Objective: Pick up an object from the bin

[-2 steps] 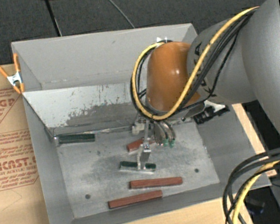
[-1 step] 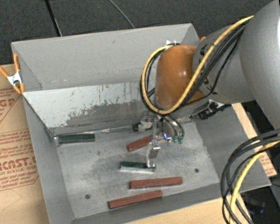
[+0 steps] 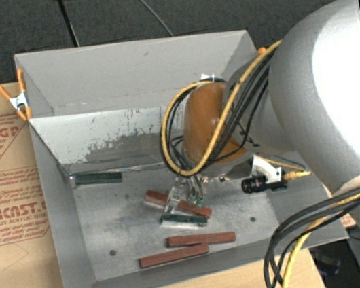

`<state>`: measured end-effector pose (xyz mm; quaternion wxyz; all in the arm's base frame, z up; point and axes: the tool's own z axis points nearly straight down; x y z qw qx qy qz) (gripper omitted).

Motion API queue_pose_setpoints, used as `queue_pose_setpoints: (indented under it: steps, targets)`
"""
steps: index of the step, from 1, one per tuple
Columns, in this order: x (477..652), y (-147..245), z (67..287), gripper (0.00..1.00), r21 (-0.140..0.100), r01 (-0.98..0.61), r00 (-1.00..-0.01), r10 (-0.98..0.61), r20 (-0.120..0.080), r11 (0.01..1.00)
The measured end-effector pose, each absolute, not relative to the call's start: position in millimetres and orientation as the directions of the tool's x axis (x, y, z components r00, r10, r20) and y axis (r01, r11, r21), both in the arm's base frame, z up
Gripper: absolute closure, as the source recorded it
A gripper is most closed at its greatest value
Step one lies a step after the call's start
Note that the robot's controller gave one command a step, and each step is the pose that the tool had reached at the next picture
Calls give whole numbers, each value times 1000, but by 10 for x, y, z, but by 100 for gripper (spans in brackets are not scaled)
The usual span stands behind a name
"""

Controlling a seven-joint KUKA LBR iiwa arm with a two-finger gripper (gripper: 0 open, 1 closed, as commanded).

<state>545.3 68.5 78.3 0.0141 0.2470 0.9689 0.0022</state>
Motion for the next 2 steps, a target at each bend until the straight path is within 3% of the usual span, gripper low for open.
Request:
queue_pose_setpoints:
  steps: [2]
  targets:
    - [5448, 682, 808, 100, 8, 478, -878, 478, -20, 878]
